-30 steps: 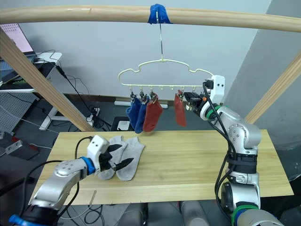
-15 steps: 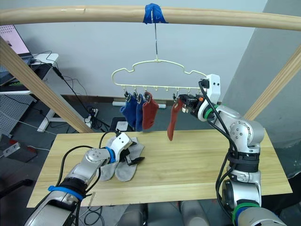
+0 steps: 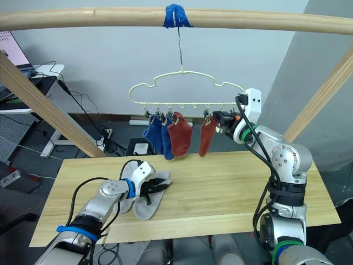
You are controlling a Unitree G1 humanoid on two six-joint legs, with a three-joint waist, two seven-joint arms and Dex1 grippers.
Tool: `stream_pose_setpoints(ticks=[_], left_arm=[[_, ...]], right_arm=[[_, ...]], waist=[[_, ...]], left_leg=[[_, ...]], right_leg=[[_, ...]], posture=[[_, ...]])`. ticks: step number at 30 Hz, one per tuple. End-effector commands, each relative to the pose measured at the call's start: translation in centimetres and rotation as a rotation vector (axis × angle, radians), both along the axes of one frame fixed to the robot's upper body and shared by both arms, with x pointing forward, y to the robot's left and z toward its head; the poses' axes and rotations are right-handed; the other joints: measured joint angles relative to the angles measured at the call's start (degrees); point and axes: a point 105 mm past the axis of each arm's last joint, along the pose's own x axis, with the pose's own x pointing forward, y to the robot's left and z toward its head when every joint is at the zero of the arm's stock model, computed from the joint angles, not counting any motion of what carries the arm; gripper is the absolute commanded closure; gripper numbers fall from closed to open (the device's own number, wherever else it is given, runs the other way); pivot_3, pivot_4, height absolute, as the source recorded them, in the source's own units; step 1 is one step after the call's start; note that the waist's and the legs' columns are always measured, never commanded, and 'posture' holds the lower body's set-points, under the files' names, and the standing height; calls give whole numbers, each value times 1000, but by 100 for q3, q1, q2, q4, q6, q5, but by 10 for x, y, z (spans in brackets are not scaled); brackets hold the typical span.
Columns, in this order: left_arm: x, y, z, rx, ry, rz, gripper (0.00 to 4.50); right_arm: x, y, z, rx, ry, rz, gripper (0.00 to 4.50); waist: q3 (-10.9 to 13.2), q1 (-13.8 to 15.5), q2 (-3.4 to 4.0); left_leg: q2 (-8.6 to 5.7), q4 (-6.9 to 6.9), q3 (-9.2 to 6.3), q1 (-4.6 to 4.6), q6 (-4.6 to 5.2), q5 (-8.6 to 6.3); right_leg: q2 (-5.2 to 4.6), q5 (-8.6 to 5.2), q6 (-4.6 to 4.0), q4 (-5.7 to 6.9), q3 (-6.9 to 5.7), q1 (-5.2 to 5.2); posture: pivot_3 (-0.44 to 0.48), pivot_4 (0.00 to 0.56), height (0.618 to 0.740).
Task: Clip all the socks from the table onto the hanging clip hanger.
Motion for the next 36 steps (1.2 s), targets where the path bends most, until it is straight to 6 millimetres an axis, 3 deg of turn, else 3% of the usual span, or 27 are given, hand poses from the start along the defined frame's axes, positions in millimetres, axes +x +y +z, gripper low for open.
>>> stream_pose_setpoints(ticks=[1,7,11,15,20,25,36], left_arm=[[-7,-11,17,-72,-20,-50,4480],[-9,-34,64,-271,-115,-88,4480],[-20,-74,136,-511,-336,-187,4480],[-35,-96,173,-602,-524,-241,4480],[-43,-109,177,-592,-599,-282,4480],[-37,-116,179,-582,-673,-257,4480],[-28,-115,180,-576,-704,-233,4480]], right_arm=[[-2,-4,11,16,-37,2,4317],[-4,-5,11,54,1,17,4317],[-12,-3,11,165,118,68,4317],[-18,2,13,252,191,95,4317],[-19,6,15,369,253,66,4317],[-18,7,16,456,297,27,4317],[-24,5,18,466,345,27,4317]], waist=[[0,1,0],[1,21,2],[1,34,2],[1,32,2],[2,-11,5],[3,-43,6],[6,-140,11]], left_leg=[[0,0,0,0,0,0],[0,1,-1,-3,0,0],[0,1,-1,-7,0,0],[-2,2,0,-9,0,0],[1,1,-1,-1,1,0],[0,4,0,-8,1,0],[0,-1,0,-12,3,-1]], right_leg=[[0,0,0,0,0,0],[0,0,0,0,-1,-1],[-1,0,0,-2,-1,-1],[-3,4,-4,-8,1,0],[6,1,-1,1,2,0],[5,1,0,-7,2,0],[5,0,1,-17,2,0]], posture=[[-170,222,740],[-165,218,740],[-167,214,740],[-172,209,740],[-177,210,740],[-189,213,740],[-191,215,740]])
